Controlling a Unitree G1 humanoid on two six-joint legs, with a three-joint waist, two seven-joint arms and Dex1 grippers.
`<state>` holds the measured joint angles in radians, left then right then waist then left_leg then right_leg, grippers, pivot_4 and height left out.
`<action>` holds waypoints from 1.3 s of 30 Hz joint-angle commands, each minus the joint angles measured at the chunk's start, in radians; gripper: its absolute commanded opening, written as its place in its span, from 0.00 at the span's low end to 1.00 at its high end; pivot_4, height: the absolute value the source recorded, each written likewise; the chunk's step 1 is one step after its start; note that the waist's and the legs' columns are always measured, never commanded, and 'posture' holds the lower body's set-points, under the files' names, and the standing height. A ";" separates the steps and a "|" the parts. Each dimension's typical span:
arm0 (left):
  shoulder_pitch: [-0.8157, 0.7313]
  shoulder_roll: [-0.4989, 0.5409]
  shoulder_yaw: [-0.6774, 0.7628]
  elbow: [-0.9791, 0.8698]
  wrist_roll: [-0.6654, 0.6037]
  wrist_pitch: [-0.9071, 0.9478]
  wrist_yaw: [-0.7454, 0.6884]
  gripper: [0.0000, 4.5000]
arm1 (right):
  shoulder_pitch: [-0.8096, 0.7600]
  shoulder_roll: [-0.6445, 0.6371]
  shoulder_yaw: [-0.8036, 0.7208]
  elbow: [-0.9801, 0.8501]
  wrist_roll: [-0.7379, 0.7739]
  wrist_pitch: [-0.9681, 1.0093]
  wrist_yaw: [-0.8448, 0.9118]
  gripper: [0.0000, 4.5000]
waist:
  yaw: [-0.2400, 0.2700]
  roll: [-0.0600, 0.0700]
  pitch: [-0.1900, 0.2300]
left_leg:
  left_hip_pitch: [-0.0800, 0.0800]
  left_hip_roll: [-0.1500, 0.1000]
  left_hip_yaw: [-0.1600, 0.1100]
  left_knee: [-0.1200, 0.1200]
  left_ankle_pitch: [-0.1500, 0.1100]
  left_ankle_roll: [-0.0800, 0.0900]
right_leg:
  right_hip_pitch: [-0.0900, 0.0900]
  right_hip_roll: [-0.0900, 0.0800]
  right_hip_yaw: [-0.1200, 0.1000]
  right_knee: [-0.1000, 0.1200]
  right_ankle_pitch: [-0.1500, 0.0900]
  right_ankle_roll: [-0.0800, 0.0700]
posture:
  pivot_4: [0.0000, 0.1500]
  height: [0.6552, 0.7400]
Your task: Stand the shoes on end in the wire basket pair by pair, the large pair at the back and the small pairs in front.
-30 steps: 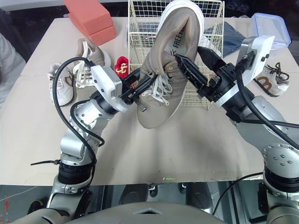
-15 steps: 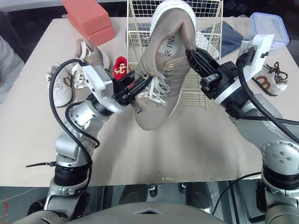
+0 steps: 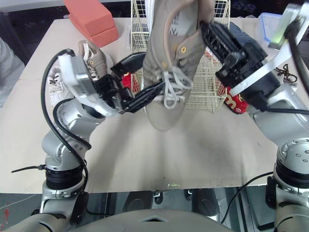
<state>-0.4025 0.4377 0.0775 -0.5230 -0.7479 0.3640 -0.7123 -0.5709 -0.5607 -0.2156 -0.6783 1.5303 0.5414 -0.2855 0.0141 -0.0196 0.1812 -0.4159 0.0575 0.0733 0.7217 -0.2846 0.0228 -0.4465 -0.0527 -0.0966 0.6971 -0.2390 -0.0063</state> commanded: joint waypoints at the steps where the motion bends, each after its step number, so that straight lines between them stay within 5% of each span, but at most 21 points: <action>1: -0.033 0.044 0.053 -0.029 -0.058 0.030 0.000 0.99 | -0.076 0.018 -0.050 0.020 -0.064 -0.077 -0.010 0.00 | 0.000 0.000 0.000 | 0.000 0.000 0.000 0.000 0.000 0.000 | 0.000 0.000 0.000 0.000 0.000 0.000 | 1.00 0.36; 9: -0.088 0.201 0.150 0.015 -0.155 0.171 0.009 0.99 | -0.274 0.059 -0.026 0.242 -0.557 -0.291 0.128 0.00 | 0.000 0.000 0.000 | 0.000 0.000 0.001 -0.001 0.001 -0.001 | -0.001 0.000 0.000 0.000 0.000 0.000 | 1.00 0.36; 18: -0.132 0.286 0.246 0.020 -0.300 0.306 0.093 0.99 | -0.394 0.151 0.032 0.511 -0.934 -0.564 0.341 0.00 | -0.005 0.001 0.001 | 0.000 0.001 0.001 -0.002 0.001 -0.001 | -0.002 0.000 0.001 -0.001 0.000 0.000 | 1.00 0.36; 39: -0.078 0.424 0.319 0.006 -0.353 0.362 0.122 0.99 | -0.356 0.248 0.042 0.822 -1.239 -0.887 0.537 0.00 | -0.003 0.001 0.001 | 0.000 0.001 0.001 -0.002 0.001 -0.002 | -0.002 -0.002 0.000 0.000 0.000 -0.001 | 1.00 0.36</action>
<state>-0.4802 0.8368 0.3544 -0.5007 -1.1022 0.7256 -0.5789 -0.9340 -0.3148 -0.1649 0.1679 0.2998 -0.3201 0.2497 0.0111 -0.0181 0.1821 -0.4163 0.0586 0.0742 0.7195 -0.2836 0.0211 -0.4484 -0.0542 -0.0962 0.6970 -0.2388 -0.0070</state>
